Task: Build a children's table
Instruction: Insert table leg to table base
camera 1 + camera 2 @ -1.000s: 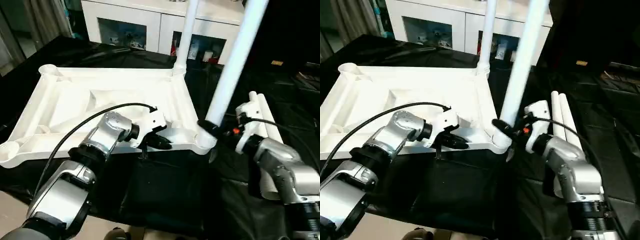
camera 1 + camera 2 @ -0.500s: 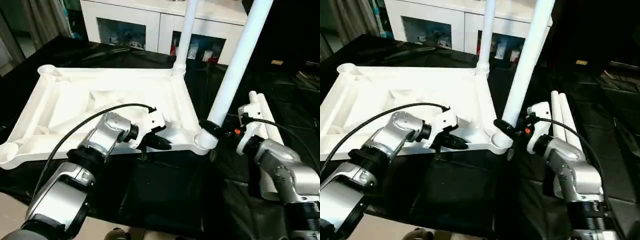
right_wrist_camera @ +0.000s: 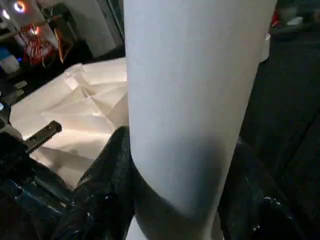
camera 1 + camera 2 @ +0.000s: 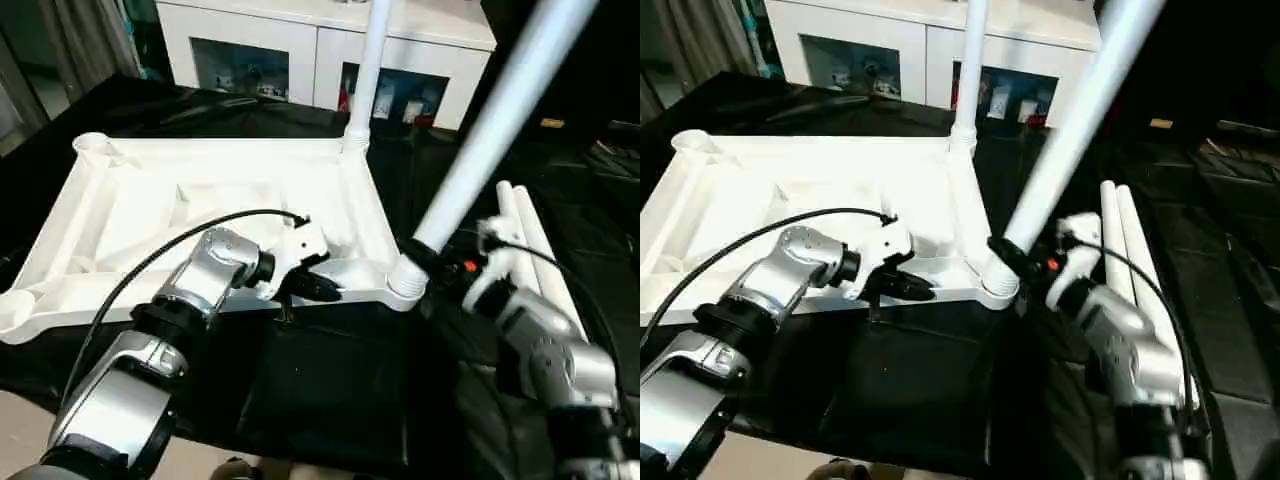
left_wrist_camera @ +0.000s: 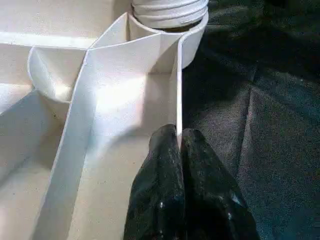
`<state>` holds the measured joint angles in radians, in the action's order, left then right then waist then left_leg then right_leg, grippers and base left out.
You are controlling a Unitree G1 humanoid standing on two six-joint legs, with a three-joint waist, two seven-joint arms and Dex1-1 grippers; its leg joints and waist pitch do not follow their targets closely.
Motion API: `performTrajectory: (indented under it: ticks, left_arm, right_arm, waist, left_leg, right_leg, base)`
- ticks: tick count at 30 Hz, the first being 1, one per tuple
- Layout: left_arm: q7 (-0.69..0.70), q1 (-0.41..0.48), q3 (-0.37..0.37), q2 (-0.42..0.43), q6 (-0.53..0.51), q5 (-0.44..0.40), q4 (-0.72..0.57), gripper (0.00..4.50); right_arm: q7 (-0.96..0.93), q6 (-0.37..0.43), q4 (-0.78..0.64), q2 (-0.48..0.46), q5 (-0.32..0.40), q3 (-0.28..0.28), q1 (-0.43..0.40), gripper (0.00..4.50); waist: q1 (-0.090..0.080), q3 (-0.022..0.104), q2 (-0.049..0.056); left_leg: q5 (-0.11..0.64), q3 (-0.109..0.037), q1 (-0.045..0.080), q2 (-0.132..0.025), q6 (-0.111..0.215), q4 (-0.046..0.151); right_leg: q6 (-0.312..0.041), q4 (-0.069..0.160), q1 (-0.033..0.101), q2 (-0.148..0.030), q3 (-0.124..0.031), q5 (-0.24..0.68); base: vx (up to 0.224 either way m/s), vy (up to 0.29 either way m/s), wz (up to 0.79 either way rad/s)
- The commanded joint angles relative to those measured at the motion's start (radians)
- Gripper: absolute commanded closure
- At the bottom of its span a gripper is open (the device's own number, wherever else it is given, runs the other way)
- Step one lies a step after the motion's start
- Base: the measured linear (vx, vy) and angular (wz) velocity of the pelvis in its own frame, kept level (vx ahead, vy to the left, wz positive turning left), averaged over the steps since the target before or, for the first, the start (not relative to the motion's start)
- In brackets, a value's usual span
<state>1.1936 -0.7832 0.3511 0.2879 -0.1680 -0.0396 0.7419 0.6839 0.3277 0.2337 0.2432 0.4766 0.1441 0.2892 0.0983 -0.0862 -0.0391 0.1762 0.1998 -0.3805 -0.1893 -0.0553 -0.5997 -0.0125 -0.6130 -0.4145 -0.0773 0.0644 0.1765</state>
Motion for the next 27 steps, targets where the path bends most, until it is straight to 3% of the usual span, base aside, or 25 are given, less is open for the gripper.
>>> performTrajectory:
  ticks: [1,2,11,15,20,27]
  left_arm:
    - [-0.027,0.015,-0.027,-0.013,0.004,0.014,0.014,4.5]
    - [-0.029,0.014,-0.028,-0.013,0.007,0.014,0.015,4.5]
    - [-0.042,0.003,-0.034,-0.025,0.018,0.014,0.035,4.5]
    - [-0.039,0.002,-0.033,-0.025,0.022,0.013,0.036,4.5]
    - [-0.033,0.001,-0.028,-0.02,0.031,0.008,0.04,4.5]
    - [-0.027,0.0,-0.012,-0.008,0.06,-0.013,0.05,4.5]
  right_arm:
    - [0.004,-0.024,0.007,-0.012,0.002,0.009,-0.046,2.64]
    - [0.003,-0.035,0.006,-0.015,-0.001,0.009,-0.053,2.64]
    - [0.008,-0.22,0.005,-0.033,-0.101,-0.043,-0.161,2.64]
    - [0.013,-0.243,-0.001,-0.026,-0.125,-0.064,-0.182,2.64]
    - [0.035,-0.228,-0.019,0.001,-0.138,-0.097,-0.181,2.64]
    - [0.102,-0.145,-0.04,0.063,-0.131,-0.14,-0.123,2.64]
  waist:
    - [0.001,0.067,0.004]
    - [0.002,0.068,0.009]
    - [0.005,0.068,0.013]
    - [0.004,0.065,0.014]
    - [0.001,0.062,0.013]
    - [-0.002,0.065,0.002]
  left_leg:
    - [0.22,-0.024,0.022,-0.049,0.03,0.082]
    - [0.226,-0.026,0.023,-0.05,0.027,0.083]
    - [0.254,-0.027,0.021,-0.049,0.03,0.087]
    - [0.285,-0.029,0.022,-0.05,0.027,0.091]
    - [0.327,-0.031,0.027,-0.05,0.019,0.096]
    - [0.263,-0.027,0.025,-0.051,0.041,0.094]
  right_leg:
    - [-0.232,0.078,0.049,-0.084,-0.052,0.202]
    - [-0.232,0.078,0.05,-0.084,-0.051,0.206]
    - [-0.213,0.085,0.048,-0.084,-0.051,0.247]
    - [-0.197,0.093,0.046,-0.083,-0.051,0.304]
    - [-0.178,0.103,0.045,-0.086,-0.052,0.378]
    - [-0.194,0.096,0.051,-0.084,-0.052,0.309]
  base:
    - [0.0,0.0,0.0]
    - [0.0,0.0,0.0]
    - [0.0,0.0,0.0]
    - [0.0,0.0,0.0]
    - [0.0,0.0,0.0]
    - [0.0,0.0,0.0]
